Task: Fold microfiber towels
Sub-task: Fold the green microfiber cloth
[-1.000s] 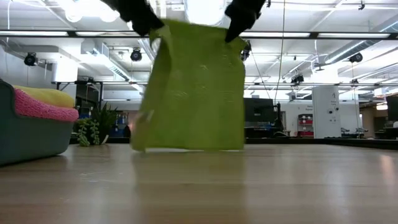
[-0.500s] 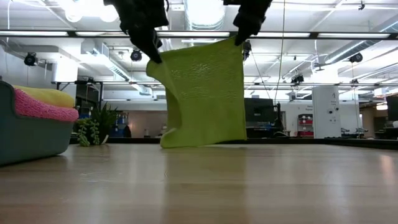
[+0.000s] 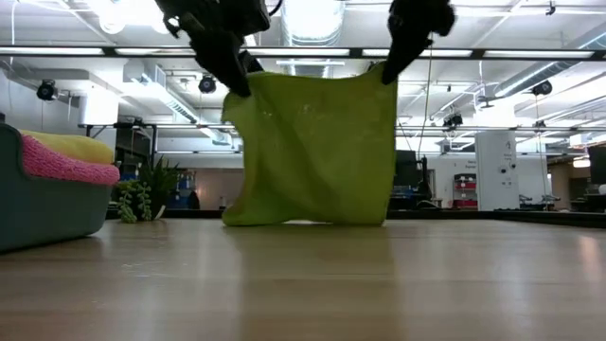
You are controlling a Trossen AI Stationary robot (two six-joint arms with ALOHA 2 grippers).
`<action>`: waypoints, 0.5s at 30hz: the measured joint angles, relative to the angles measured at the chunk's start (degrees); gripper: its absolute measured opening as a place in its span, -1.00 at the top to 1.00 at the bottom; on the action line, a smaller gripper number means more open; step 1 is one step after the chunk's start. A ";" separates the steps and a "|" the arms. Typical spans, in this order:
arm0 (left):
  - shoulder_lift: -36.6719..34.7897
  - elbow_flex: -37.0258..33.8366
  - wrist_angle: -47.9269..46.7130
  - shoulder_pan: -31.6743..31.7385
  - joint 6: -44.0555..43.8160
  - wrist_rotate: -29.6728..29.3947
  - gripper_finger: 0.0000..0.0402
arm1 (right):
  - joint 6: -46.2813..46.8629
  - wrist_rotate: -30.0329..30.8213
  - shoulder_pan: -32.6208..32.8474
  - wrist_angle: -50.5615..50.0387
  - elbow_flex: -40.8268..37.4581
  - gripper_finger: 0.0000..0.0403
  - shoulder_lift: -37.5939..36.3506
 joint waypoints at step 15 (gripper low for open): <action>0.00 -11.69 16.42 -17.14 -19.33 4.08 0.60 | 13.46 -21.01 13.44 24.21 -15.25 0.96 0.02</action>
